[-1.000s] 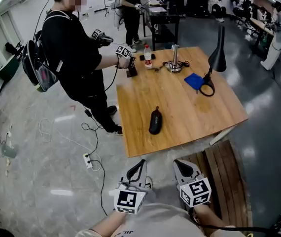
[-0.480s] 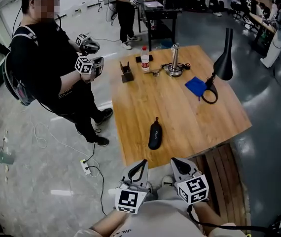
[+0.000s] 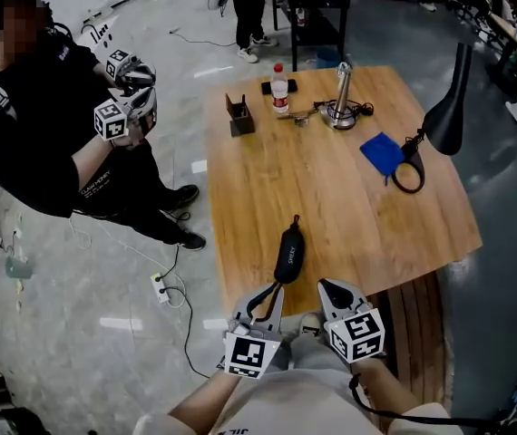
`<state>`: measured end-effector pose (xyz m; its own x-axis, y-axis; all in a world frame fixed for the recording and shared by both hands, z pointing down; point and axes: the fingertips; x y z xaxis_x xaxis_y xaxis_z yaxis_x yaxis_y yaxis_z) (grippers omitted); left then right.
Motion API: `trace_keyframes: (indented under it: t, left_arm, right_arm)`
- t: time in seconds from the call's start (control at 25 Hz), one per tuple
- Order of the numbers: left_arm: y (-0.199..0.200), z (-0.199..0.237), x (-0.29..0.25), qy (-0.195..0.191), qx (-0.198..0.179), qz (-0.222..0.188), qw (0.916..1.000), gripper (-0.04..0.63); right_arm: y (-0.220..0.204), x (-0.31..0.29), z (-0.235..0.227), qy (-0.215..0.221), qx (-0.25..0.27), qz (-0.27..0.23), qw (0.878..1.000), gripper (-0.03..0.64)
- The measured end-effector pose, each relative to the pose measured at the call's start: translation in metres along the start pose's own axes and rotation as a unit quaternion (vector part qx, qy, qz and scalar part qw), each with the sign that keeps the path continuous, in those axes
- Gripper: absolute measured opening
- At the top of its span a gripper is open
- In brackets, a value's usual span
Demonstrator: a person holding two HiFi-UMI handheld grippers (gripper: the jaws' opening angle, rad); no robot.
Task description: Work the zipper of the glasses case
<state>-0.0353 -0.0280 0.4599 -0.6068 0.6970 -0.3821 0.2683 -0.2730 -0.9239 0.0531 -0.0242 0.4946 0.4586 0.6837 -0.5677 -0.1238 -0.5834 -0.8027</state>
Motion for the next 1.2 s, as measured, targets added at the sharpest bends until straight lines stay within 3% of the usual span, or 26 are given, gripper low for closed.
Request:
trace_keyframes:
  t: [0.12,0.36,0.68,0.84,1.0,1.2]
  left_arm:
    - [-0.031,0.009,-0.04,-0.013,0.008,0.028,0.9995,0.011]
    - [-0.095,0.01,-0.108,-0.037,0.016,0.111,0.993,0.078]
    - [-0.153,-0.002,-0.143,-0.065,-0.014,0.199,0.9778,0.102]
    - [-0.157,0.003,-0.144,-0.061,-0.04,0.208,0.9755,0.114]
    - [-0.158,0.012,-0.142,-0.065,-0.007,0.21,0.9754,0.175]
    - [-0.161,0.013,-0.142,-0.07,-0.016,0.211,0.9749,0.179]
  right_arm:
    - [-0.02,-0.038,-0.018,-0.002,-0.019,0.023,1.0,0.001]
    - [-0.062,-0.098,-0.048,-0.007,-0.053,0.084,0.995,0.0]
    - [-0.089,-0.144,-0.059,0.008,-0.079,0.122,0.989,0.0]
    - [-0.094,-0.152,-0.062,0.019,-0.091,0.133,0.987,0.002]
    - [-0.103,-0.161,-0.06,0.03,-0.097,0.158,0.982,0.001]
    - [-0.121,-0.174,-0.051,0.037,-0.079,0.216,0.972,0.0]
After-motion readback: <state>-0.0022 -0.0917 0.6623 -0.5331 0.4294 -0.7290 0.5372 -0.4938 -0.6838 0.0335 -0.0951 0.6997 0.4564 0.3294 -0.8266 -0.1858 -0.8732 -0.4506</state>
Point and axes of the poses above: the fingertips, and each gripper's own axes: x backward along the fingers, z to its left, y out of its top, and after that the axes turned 6 degrees about z, right-handed
